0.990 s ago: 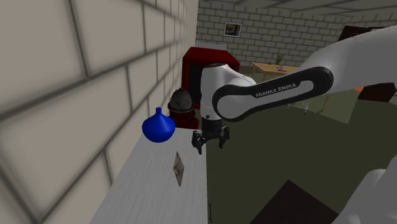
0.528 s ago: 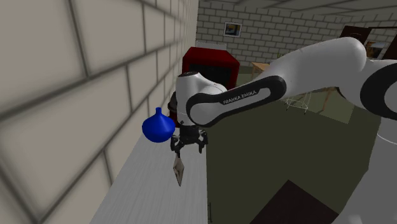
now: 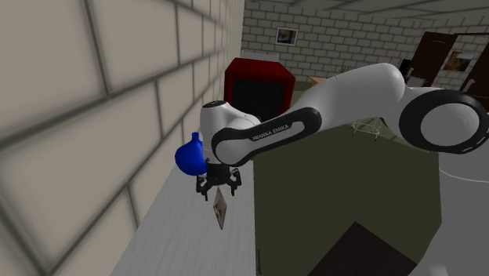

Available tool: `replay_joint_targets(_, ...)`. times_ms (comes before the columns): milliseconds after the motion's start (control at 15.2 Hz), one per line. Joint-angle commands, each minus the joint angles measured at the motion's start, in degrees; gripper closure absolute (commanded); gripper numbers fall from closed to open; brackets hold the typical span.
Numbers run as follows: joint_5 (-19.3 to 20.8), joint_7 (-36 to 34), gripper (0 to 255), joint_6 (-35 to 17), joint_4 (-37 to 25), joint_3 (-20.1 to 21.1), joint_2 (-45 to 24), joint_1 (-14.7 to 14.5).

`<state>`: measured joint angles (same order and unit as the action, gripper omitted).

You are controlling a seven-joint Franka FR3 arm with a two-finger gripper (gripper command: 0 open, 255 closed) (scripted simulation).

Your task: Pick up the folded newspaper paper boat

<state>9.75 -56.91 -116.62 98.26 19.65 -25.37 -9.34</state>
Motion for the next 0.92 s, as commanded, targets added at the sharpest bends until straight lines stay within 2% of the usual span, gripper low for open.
replay_joint_targets(0, 0.33, -0.25, 0, -1.06, 0.2, -0.15, -0.88, -0.16)
replay_joint_targets(264, 0.73, -0.5, 0, -2.62, 0.84, -0.36, -1.85, -0.28)
replay_joint_targets(330, 0.75, -0.52, 255, -2.6, 0.78, -0.37, -1.9, -0.31)
replay_joint_targets(858, 0.75, -0.5, 255, -2.54, 0.67, -0.38, -1.93, -0.31)
